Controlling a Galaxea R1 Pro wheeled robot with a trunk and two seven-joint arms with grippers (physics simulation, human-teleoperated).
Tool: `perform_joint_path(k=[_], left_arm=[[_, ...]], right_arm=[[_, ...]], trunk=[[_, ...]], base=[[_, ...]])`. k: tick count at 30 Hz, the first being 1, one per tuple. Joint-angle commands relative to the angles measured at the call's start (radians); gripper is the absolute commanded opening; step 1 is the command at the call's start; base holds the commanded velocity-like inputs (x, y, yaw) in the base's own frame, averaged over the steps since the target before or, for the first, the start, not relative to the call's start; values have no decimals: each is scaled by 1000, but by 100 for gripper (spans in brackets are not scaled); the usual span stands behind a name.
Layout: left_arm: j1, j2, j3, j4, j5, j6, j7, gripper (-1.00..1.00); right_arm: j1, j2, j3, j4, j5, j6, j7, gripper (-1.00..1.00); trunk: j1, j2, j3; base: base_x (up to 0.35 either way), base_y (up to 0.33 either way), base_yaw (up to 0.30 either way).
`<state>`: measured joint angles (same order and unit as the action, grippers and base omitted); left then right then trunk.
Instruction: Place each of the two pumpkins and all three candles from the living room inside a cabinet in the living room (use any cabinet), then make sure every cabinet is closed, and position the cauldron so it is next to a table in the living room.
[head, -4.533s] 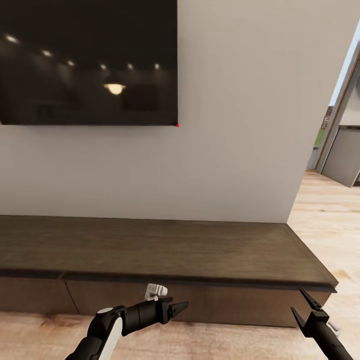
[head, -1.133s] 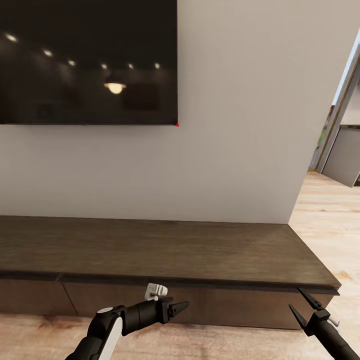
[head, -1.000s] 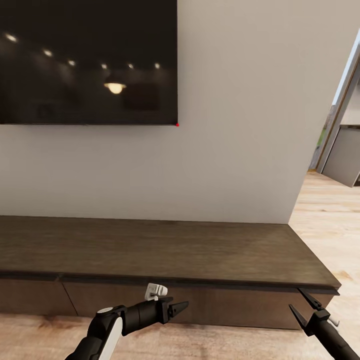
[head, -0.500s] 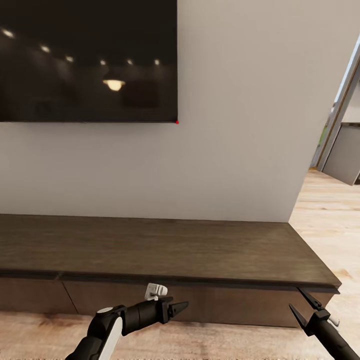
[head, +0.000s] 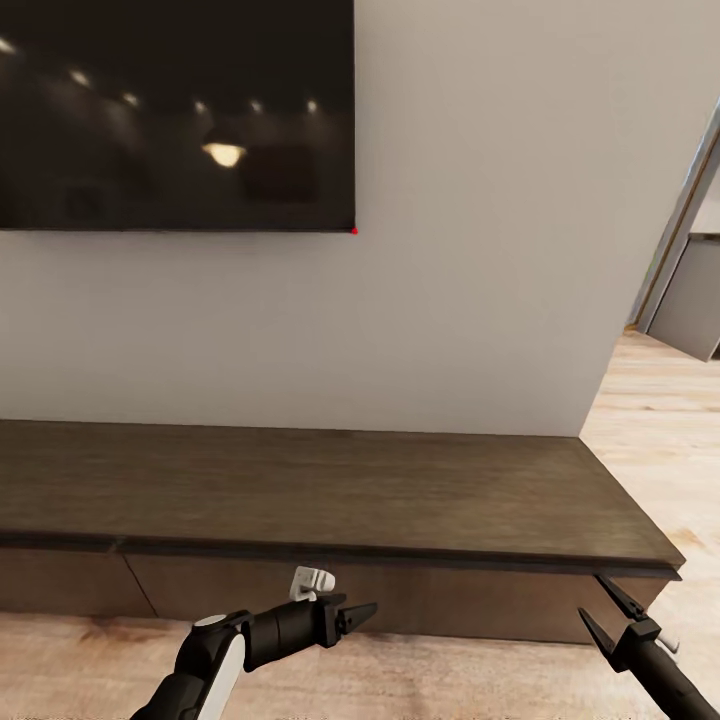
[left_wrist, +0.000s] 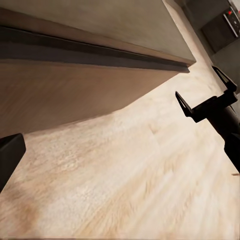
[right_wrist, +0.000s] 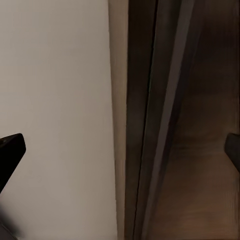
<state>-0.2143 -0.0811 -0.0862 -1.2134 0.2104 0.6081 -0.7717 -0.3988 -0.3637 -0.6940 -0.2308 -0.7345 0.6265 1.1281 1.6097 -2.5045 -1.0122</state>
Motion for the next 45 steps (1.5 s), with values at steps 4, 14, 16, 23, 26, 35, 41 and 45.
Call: perform_joint_path(k=[4, 14, 16, 23, 26, 35, 41, 45], left_arm=[[0, 0, 0, 1, 6, 7, 0, 100], [0, 0, 0, 2, 6, 7, 1, 100], [0, 0, 0, 2, 6, 7, 0, 100], [0, 0, 0, 2, 6, 7, 0, 100], [0, 0, 0, 2, 6, 7, 0, 100], [0, 0, 0, 2, 6, 7, 0, 100], [0, 0, 0, 2, 6, 8, 0, 100], [0, 0, 0, 3, 6, 8, 0, 100]], right_arm=[[0, 0, 1, 1, -6, 7, 1, 100], [0, -1, 1, 1, -6, 7, 7, 100], [0, -1, 1, 1, -5, 8, 12, 100], [0, -6, -1, 3, -5, 9, 25, 100], [0, -11, -1, 8, -6, 10, 30, 100], [0, -14, -2, 21, -7, 10, 33, 100], [0, -14, -2, 22, -7, 9, 33, 100], [0, -14, -2, 22, -7, 9, 33, 100]], trunk=[[2, -1, -17], [4, -3, -40], [5, -3, -44], [5, -3, -44], [6, -4, -55], [8, -5, -71], [9, -5, -78], [9, -5, -78]], base=[[0, 0, 0], [0, 0, 0], [0, 0, 0], [0, 0, 0], [0, 0, 0], [0, 0, 0], [0, 0, 0], [0, 0, 0]])
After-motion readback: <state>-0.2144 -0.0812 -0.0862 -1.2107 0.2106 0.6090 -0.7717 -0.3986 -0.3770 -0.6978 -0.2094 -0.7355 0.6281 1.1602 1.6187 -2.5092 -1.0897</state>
